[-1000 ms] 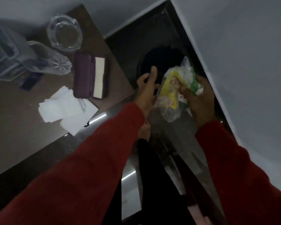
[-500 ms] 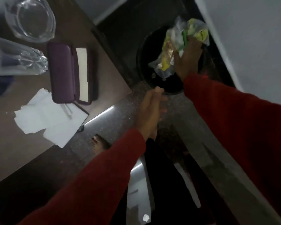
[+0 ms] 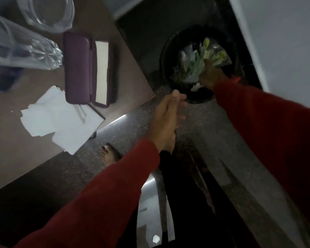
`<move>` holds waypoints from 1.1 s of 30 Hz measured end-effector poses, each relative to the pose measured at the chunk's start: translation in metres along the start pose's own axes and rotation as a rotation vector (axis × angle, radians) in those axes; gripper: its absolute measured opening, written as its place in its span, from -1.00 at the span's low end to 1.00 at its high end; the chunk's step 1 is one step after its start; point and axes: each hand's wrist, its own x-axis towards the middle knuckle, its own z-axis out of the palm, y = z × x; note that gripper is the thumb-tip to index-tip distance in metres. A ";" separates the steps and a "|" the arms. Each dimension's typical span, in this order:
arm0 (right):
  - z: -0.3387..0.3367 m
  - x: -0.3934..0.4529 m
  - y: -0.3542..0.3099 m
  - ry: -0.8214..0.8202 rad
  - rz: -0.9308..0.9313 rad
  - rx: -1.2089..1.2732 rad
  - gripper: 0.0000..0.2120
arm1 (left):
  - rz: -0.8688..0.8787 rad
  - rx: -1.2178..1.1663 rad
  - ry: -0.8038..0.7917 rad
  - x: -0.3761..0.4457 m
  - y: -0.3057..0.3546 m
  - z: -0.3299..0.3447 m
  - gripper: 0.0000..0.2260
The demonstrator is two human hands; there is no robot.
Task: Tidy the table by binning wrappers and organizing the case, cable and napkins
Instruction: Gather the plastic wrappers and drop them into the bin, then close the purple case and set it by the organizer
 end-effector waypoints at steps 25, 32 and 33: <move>0.101 -0.179 -0.249 0.292 -0.109 0.407 -0.34 | 0.191 -0.210 0.423 -0.108 0.024 -0.197 -0.71; 0.104 -0.180 -0.259 0.362 -0.046 0.393 -0.61 | 0.189 -0.317 0.412 -0.117 0.005 -0.241 -0.69; 0.104 -0.183 -0.258 0.377 -0.050 0.380 -0.63 | 0.193 -0.332 0.417 -0.118 0.004 -0.244 -0.69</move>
